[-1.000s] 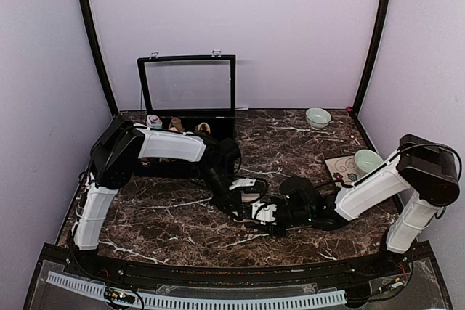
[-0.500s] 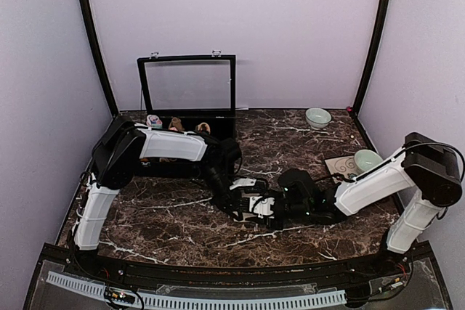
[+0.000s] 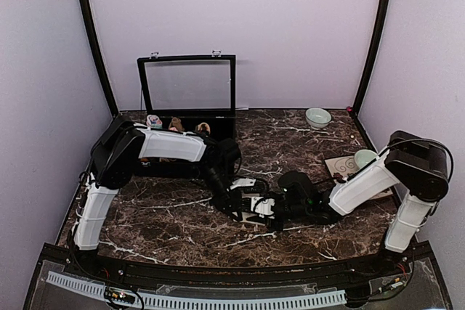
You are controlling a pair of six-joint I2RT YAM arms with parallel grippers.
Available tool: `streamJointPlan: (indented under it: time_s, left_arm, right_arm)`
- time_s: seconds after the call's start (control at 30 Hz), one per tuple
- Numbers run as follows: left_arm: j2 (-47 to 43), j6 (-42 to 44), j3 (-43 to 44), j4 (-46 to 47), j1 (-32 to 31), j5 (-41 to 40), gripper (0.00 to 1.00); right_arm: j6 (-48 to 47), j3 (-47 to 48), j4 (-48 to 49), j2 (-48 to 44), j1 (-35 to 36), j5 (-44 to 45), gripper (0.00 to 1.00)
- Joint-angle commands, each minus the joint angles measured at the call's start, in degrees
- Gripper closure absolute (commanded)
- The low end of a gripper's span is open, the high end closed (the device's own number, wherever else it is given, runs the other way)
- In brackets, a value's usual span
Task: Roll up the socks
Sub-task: Roll the sock at the center of the board.
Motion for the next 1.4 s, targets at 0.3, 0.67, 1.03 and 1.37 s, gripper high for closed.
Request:
streamJointPlan:
  time_s: [0.3,0.67,1.03,1.37]
  left_arm:
    - [-17.51,-8.47,-21.17,18.02,4.93,-17.71,0.57]
    - [-34.46,-7.87,-34.68,29.03,5.11,-12.85,0.52]
    - [-28.08,6.65,-33.89,33.12,-8.55,-26.57,0.55]
    - [-25.26,7.81,-33.3,40.49,-9.4,-30.93,0.56]
  right_arm:
    - [13.95,0.18,-6.32,6.04,-1.69,-6.04,0.96]
    - [27.19,-2.25,-7.68,5.97,-2.82,-10.56,0.97]
    - [38.72,-1.91,-13.81,8.74,-7.12,-16.31,0.96]
    - [42.16,-0.11,-15.82,10.0,-8.86,-18.29,0.95]
